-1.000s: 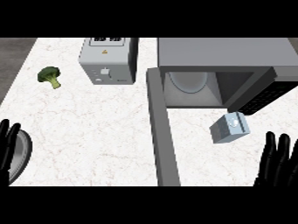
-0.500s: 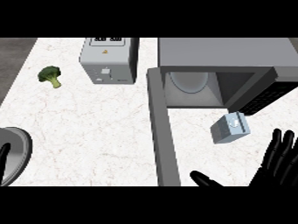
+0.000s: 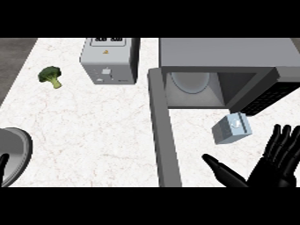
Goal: Pick up the milk, place it into the microwave and close the microwave
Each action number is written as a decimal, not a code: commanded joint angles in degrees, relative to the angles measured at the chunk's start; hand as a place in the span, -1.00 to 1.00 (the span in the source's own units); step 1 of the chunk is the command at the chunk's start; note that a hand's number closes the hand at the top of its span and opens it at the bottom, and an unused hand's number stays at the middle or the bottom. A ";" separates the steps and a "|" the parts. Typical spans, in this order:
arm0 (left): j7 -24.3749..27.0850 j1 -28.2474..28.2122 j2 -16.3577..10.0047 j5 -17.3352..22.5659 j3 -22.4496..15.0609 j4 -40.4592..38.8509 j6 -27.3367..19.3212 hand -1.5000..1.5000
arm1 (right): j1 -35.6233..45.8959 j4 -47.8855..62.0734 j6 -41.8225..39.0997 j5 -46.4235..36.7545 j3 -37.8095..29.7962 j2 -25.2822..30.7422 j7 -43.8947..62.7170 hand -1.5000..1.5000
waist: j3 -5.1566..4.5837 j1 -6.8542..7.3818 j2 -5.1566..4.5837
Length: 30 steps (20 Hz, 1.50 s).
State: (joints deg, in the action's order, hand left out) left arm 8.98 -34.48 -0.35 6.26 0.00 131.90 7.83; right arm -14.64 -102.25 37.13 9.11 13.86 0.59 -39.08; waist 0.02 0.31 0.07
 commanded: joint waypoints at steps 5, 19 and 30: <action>1.82 -0.36 0.34 1.19 1.61 -1.49 1.65 -1.00 | 5.25 13.41 0.08 4.64 -6.47 -0.56 -7.94 -1.00 | 0.00 0.03 -0.06; 0.92 0.17 -0.03 1.47 2.69 -0.54 0.40 -1.00 | 5.06 28.23 -15.33 8.94 -15.46 2.04 -13.48 -1.00 | -0.01 -0.09 -0.03; 3.43 -0.69 0.33 -1.01 -0.22 -2.56 -0.24 -1.00 | 19.87 51.58 -19.08 10.75 -24.66 4.37 -19.57 -1.00 | 0.02 0.19 -0.13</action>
State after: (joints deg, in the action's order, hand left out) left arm 12.68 -37.94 -0.27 6.02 -0.85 131.24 8.26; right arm -1.11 -59.72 19.90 18.59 -7.01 3.99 -55.00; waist 0.03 0.48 0.02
